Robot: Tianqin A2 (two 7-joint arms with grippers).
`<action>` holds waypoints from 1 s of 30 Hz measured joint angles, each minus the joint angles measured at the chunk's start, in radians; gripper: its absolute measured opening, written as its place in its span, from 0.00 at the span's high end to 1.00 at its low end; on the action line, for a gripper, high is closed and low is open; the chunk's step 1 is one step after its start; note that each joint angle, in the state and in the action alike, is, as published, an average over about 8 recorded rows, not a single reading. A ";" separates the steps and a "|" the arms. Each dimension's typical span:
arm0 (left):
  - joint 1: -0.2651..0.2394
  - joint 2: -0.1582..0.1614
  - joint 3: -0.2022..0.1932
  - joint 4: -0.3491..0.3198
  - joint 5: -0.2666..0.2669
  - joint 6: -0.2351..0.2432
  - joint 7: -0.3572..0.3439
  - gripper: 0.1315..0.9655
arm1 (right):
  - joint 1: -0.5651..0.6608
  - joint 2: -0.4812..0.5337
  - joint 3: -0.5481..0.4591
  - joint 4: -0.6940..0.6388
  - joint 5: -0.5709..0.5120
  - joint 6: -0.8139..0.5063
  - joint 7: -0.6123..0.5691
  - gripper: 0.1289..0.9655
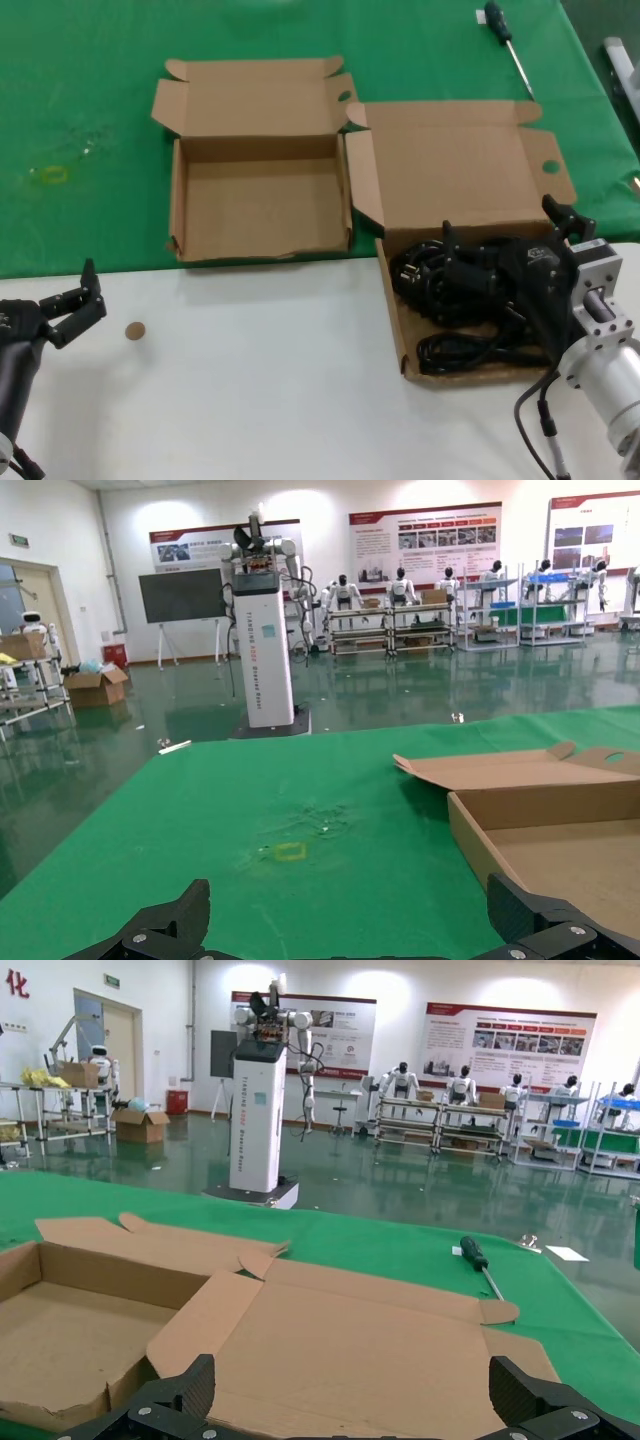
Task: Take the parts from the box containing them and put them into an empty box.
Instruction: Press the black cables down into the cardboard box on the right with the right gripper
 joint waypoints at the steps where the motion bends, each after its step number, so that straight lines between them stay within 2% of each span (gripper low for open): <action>1: 0.000 0.000 0.000 0.000 0.000 0.000 0.000 0.00 | 0.000 0.000 0.000 0.000 0.000 0.000 0.000 0.00; 30: 0.000 0.000 0.000 0.000 0.000 0.000 0.000 0.00 | 0.000 0.000 0.000 0.000 0.000 0.000 0.000 0.00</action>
